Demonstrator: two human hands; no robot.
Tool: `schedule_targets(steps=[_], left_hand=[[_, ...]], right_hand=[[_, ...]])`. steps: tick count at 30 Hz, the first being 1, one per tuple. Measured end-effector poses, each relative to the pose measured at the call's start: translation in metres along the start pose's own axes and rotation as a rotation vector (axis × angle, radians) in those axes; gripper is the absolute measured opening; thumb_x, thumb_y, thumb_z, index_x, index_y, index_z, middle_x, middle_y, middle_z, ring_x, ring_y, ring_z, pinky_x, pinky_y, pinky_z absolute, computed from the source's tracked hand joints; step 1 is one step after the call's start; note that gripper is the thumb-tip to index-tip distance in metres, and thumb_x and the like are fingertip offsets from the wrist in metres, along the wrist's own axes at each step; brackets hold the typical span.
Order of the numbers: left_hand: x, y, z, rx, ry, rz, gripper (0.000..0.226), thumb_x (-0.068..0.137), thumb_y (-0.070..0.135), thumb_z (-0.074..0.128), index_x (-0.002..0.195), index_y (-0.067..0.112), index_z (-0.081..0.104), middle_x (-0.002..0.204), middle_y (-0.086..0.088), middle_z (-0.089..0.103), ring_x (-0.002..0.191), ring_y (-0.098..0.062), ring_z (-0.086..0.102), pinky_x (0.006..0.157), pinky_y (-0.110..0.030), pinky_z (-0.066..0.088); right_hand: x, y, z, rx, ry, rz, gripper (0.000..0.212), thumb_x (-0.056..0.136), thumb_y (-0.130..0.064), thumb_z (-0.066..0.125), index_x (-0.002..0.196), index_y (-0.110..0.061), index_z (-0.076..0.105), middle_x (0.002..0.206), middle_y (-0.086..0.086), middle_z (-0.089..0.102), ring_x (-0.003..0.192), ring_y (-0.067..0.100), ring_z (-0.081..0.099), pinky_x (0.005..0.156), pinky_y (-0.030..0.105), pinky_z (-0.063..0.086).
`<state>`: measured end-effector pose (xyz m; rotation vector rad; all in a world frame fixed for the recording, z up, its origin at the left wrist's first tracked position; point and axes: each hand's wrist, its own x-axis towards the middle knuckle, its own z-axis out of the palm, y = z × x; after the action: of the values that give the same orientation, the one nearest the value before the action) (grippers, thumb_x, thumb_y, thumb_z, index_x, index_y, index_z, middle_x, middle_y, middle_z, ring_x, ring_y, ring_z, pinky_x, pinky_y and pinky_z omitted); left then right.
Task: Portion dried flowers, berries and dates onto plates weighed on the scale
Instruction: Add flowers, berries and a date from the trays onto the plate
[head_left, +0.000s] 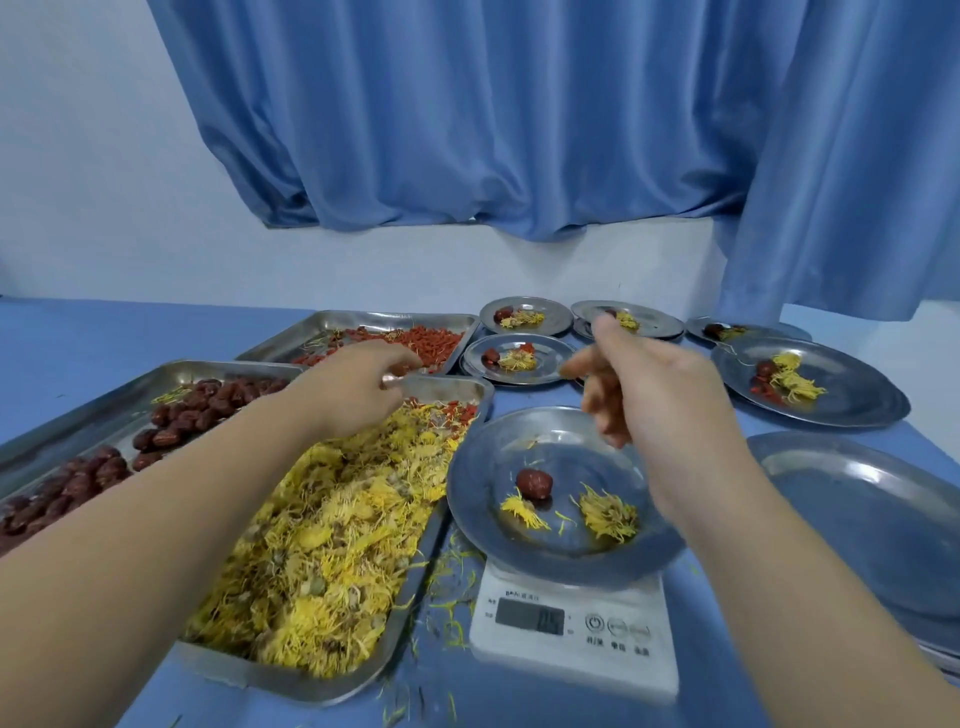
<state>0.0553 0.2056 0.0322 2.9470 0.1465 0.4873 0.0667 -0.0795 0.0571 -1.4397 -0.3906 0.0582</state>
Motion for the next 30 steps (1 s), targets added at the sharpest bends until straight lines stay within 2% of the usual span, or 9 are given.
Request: schedule_targets(steps=[4,7,9,14,17,20,22,25,30], left_hand=[[0.034,-0.041,0.002,-0.46,0.189,-0.291,0.029,0.092,0.017,0.056,0.118,0.029,0.06,0.112,0.005,0.065,0.076,-0.008,0.067,0.054,-0.02,0.052],[0.061,-0.062,0.016,-0.713,0.189,-0.427,0.023,0.093,0.012,0.056,0.11,0.025,0.063,0.114,-0.001,0.062,0.094,-0.024,0.065,0.067,-0.048,0.061],[0.078,-0.076,0.029,-0.659,0.144,-0.432,0.024,0.092,0.011,0.056,0.112,0.022,0.064,0.114,-0.002,0.062,0.097,-0.03,0.063,0.07,-0.056,0.059],[0.117,-0.099,0.05,-0.286,-0.088,-0.376,0.022,0.095,0.017,0.052,0.113,0.021,0.063,0.113,0.003,0.06,0.086,-0.016,0.062,0.066,-0.038,0.06],[0.141,-0.101,0.066,-0.062,-0.172,-0.333,0.029,0.097,0.017,0.048,0.123,0.016,0.063,0.129,-0.005,0.06,0.101,-0.017,0.057,0.088,-0.035,0.049],[0.163,-0.092,0.084,-0.028,-0.247,-0.287,0.031,0.099,0.018,0.049,0.127,0.017,0.062,0.138,-0.005,0.056,0.123,-0.022,0.052,0.105,-0.037,0.037],[0.175,-0.084,0.091,-0.044,-0.349,-0.27,0.031,0.099,0.021,0.052,0.128,0.018,0.063,0.139,-0.004,0.056,0.127,-0.022,0.049,0.109,-0.037,0.032],[0.185,-0.075,0.092,-0.005,-0.459,-0.289,0.031,0.095,0.011,0.054,0.122,0.021,0.068,0.134,-0.001,0.06,0.115,-0.022,0.054,0.104,-0.04,0.037],[0.187,-0.07,0.095,0.034,-0.429,-0.302,0.043,0.087,-0.007,0.048,0.107,0.02,0.074,0.116,-0.001,0.064,0.099,-0.02,0.055,0.098,-0.039,0.045]], right_hand=[[0.046,-0.002,0.009,-0.078,-0.001,-0.037,0.04,0.088,-0.04,0.056,0.059,-0.017,0.072,0.047,-0.003,0.054,0.039,0.008,0.044,0.037,0.017,0.036],[0.073,0.01,0.013,-0.183,-0.038,-0.007,0.036,0.087,-0.04,0.057,0.064,-0.017,0.072,0.049,-0.002,0.057,0.042,0.008,0.047,0.039,0.019,0.038],[0.086,0.02,0.013,-0.248,-0.073,0.001,0.034,0.088,-0.039,0.058,0.065,-0.018,0.071,0.05,-0.002,0.059,0.043,0.009,0.048,0.041,0.023,0.039],[0.103,0.039,0.011,-0.321,-0.192,0.058,0.027,0.087,-0.033,0.059,0.067,-0.021,0.073,0.053,-0.001,0.061,0.045,0.01,0.05,0.043,0.024,0.04],[0.108,0.043,0.006,-0.322,-0.197,0.053,0.028,0.086,-0.037,0.059,0.069,-0.022,0.074,0.054,-0.001,0.062,0.045,0.01,0.051,0.043,0.024,0.041],[0.112,0.047,0.006,-0.32,-0.203,0.036,0.027,0.081,-0.041,0.059,0.069,-0.022,0.073,0.053,-0.001,0.062,0.045,0.01,0.051,0.044,0.024,0.041],[0.114,0.05,0.007,-0.341,-0.204,0.019,0.027,0.075,-0.045,0.057,0.068,-0.024,0.073,0.053,-0.001,0.063,0.045,0.009,0.051,0.044,0.026,0.041],[0.114,0.053,0.007,-0.363,-0.198,-0.007,0.027,0.078,-0.046,0.057,0.068,-0.027,0.073,0.054,-0.002,0.063,0.044,0.009,0.051,0.045,0.025,0.041],[0.114,0.053,0.005,-0.383,-0.182,-0.044,0.025,0.081,-0.042,0.057,0.07,-0.026,0.073,0.054,-0.003,0.064,0.045,0.008,0.052,0.046,0.024,0.041]])
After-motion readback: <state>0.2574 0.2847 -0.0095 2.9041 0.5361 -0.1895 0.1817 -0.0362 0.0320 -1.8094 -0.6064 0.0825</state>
